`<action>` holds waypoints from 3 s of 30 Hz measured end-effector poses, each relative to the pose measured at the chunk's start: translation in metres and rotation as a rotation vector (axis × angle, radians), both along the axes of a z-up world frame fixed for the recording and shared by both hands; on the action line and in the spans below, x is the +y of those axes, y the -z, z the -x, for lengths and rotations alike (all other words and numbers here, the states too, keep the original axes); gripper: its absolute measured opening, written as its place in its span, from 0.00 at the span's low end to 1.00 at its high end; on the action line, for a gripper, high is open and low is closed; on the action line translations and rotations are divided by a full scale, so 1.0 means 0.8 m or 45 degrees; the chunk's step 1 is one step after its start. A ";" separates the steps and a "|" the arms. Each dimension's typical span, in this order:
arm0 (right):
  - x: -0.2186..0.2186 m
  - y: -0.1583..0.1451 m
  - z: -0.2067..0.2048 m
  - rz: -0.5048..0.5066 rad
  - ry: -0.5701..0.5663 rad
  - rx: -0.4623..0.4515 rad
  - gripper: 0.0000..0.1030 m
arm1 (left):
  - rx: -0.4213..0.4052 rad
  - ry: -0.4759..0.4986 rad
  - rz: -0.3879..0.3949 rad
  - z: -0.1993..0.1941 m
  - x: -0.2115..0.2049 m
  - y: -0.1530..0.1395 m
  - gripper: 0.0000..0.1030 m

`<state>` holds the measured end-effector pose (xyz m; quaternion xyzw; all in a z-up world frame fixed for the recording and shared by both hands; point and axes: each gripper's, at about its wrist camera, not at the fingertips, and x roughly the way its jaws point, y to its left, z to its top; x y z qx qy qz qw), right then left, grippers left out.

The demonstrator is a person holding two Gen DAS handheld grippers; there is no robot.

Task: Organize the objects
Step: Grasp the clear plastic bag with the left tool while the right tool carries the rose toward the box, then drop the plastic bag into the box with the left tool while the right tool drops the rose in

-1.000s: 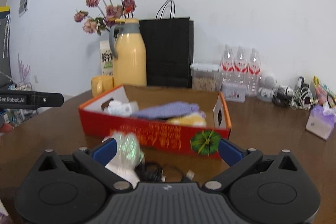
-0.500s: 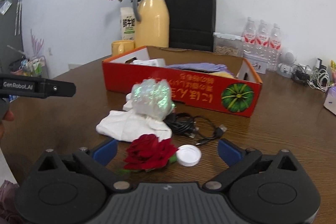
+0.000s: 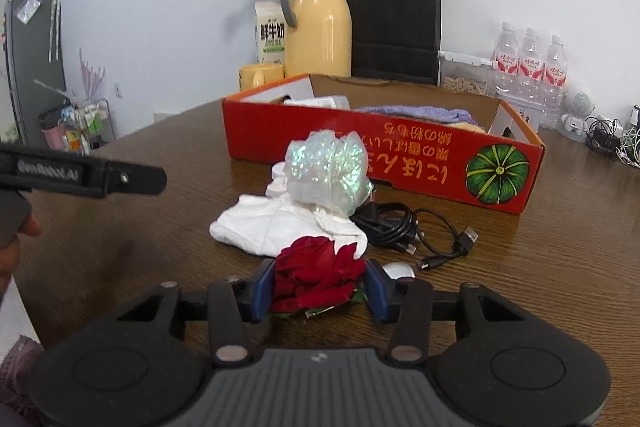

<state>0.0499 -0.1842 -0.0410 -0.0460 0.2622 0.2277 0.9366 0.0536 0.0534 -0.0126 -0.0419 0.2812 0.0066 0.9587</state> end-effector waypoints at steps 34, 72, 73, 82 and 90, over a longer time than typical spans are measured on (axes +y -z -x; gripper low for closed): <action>-0.102 -0.018 -0.092 -0.198 0.275 -0.118 0.44 | -0.051 0.126 -0.071 -0.110 -0.138 0.006 1.00; -0.102 -0.035 -0.088 -0.226 0.237 -0.173 0.44 | -0.292 0.153 0.127 -0.084 -0.103 -0.033 0.46; -0.098 -0.045 -0.090 -0.214 0.220 -0.194 0.44 | -0.305 0.148 0.125 -0.089 -0.100 -0.041 0.46; -0.053 -0.096 -0.189 -0.168 0.232 -0.296 0.44 | -0.383 -0.006 0.082 -0.184 -0.085 -0.077 0.47; -0.033 -0.061 -0.295 -0.138 0.331 -0.223 0.44 | -0.250 -0.056 0.083 -0.275 -0.062 -0.044 0.47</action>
